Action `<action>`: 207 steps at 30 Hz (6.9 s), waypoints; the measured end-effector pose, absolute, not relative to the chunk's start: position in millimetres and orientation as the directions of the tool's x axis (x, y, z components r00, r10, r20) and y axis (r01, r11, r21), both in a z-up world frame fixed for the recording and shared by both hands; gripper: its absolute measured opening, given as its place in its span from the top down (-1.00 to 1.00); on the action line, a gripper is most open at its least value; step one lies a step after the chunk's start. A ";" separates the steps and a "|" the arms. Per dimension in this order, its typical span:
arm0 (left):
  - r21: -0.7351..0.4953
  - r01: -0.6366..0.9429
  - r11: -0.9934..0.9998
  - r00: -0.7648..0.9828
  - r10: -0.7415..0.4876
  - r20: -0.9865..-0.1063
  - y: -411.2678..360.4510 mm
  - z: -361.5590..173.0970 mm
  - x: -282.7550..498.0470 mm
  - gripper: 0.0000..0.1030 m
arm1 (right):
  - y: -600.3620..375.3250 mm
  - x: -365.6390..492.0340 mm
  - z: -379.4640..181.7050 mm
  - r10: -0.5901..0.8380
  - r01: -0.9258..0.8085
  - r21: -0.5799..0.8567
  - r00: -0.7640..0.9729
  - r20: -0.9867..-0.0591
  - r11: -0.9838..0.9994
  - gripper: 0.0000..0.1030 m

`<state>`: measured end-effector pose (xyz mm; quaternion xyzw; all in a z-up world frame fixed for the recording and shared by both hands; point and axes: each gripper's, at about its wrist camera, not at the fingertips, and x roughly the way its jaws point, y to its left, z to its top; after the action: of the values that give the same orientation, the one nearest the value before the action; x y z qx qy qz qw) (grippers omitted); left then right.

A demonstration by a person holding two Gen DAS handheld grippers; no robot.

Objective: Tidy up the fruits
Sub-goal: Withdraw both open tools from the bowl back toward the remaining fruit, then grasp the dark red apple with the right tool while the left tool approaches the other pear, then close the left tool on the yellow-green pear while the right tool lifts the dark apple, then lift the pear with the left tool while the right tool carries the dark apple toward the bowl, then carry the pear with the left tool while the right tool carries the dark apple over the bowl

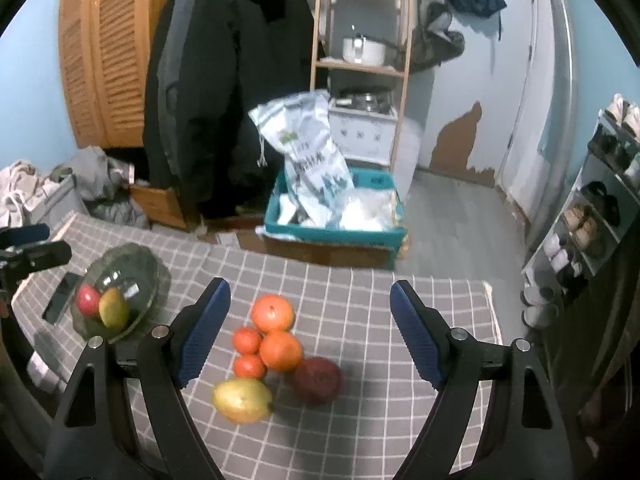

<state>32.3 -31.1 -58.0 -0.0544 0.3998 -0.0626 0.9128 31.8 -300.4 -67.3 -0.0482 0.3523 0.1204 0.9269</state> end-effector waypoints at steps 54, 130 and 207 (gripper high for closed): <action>-0.027 0.192 0.981 0.341 -0.092 -0.935 -130.4 -237.3 93.5 -0.98 | -296.4 102.6 -299.1 0.137 -0.235 0.085 0.214 -0.967 0.968 -0.35; -0.115 0.277 0.954 0.459 -0.237 -0.856 -145.2 -162.6 61.1 -0.60 | -337.3 44.4 -145.9 0.150 -0.166 0.064 0.581 -0.800 0.984 -0.34; -0.081 -0.226 0.971 0.548 0.058 -0.835 152.6 -164.9 90.3 -0.60 | -26.4 131.8 -150.2 0.394 -0.525 0.120 0.448 -0.802 0.842 -0.34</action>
<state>90.3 152.6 -164.9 -0.0900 0.4685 0.0812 0.8751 131.8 -26.4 -150.2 -0.0730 0.4500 0.2712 0.8477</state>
